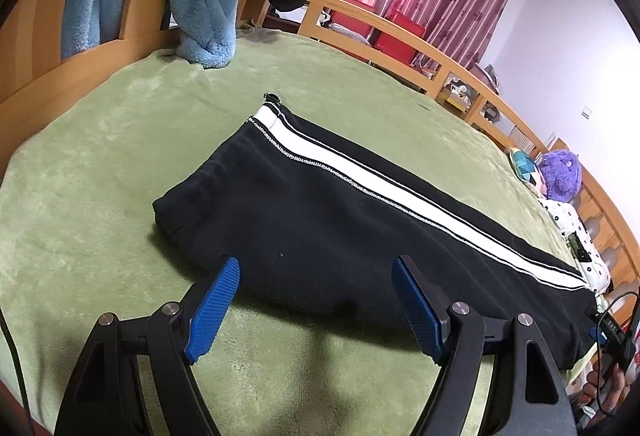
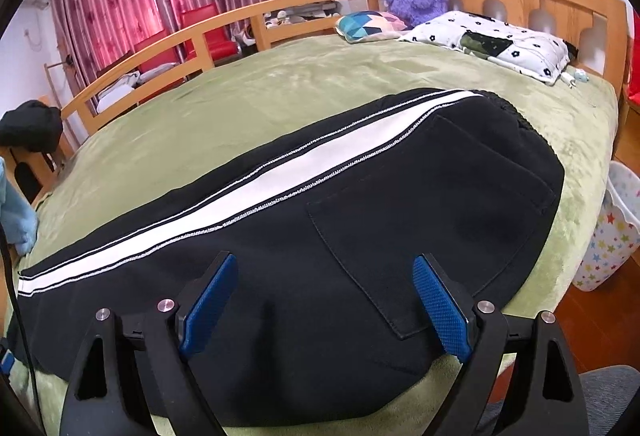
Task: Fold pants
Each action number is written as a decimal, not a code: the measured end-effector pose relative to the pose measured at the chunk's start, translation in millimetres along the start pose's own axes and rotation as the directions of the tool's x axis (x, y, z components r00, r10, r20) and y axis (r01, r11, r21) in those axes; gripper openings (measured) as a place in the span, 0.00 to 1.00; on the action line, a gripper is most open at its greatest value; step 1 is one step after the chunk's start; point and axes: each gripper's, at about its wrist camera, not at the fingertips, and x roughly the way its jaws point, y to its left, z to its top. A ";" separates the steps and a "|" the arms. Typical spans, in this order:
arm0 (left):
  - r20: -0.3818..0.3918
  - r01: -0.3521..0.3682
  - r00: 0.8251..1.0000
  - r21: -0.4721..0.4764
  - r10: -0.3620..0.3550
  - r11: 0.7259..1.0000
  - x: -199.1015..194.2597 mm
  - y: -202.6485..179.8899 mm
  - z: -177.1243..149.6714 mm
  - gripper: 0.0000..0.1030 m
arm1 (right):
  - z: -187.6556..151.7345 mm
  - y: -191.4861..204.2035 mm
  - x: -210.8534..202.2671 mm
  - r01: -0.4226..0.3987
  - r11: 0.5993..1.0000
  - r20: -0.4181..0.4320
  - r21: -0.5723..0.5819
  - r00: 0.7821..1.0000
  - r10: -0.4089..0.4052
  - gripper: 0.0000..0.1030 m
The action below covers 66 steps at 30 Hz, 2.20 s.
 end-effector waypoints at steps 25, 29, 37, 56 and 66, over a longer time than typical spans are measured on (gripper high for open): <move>-0.108 -0.099 0.991 -0.253 0.074 0.962 52.7 53.7 18.5 0.75 | -9.8 -29.6 23.2 0.026 1.000 -0.092 0.003 0.995 -0.025 0.87; -0.120 -0.136 0.988 -0.344 0.100 0.929 74.1 62.5 39.3 0.74 | -4.4 -42.0 36.1 0.010 0.998 -0.121 0.055 0.993 -0.003 0.87; -0.102 -0.060 0.994 -0.347 0.026 0.936 80.4 64.3 75.5 0.12 | 7.6 -56.1 40.7 0.013 0.992 -0.130 0.128 0.992 0.004 0.87; -0.171 -0.424 0.902 -0.175 0.397 0.889 36.6 4.3 33.0 0.64 | 43.3 -246.1 58.6 -0.074 0.841 -0.065 0.536 0.990 0.128 0.92; -0.158 -0.367 0.926 -0.152 0.344 0.918 34.9 -76.4 20.6 0.64 | 109.5 -247.1 105.3 -0.234 0.820 0.002 0.522 0.962 0.274 0.40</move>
